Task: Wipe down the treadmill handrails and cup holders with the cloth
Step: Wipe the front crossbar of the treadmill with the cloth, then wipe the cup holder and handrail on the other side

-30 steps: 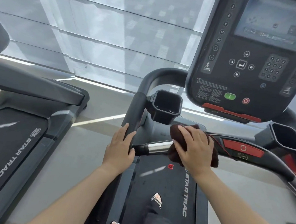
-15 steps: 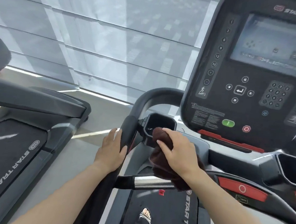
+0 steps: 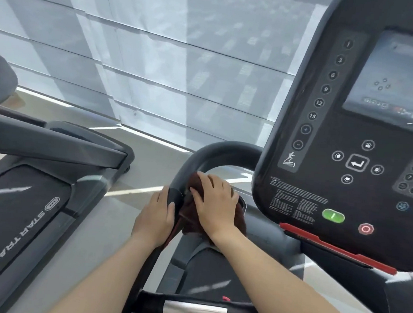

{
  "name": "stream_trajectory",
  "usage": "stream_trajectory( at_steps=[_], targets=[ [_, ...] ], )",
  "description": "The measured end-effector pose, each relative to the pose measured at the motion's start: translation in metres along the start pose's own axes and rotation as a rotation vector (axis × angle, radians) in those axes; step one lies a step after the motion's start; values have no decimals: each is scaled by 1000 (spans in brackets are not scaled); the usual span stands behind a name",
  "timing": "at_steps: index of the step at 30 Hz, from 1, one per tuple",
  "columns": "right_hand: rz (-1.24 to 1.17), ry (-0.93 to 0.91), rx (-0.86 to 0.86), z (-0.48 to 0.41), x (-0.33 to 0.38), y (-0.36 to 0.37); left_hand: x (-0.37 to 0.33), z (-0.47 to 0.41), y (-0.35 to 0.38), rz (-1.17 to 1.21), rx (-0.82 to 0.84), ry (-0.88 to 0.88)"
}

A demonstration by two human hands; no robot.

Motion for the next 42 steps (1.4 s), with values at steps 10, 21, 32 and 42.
stream_trajectory(
  at_steps=[10, 21, 32, 42],
  targets=[
    [-77, -116, -49, 7, -13, -27, 0, -1, -2, 5, 6, -14],
    [2, -130, 228, -29, -20, -9, 0, 0, -4, 46, -5, 5],
    [-26, -87, 106, 49, -60, -74, 3, -1, 0, 26, -11, -16],
    [-7, -170, 254, 56, -68, -34, 3, -2, 2, 17, -25, -16]
  ],
)
Point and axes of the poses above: each hand's wrist, its own z-axis away from the middle knuckle, its own y-axis out of the palm, x = y × z, the point moved 1 cm from there along -z, towards the middle knuckle, and after that the axes turned 1 degree about -x, right-handed, at the moved point
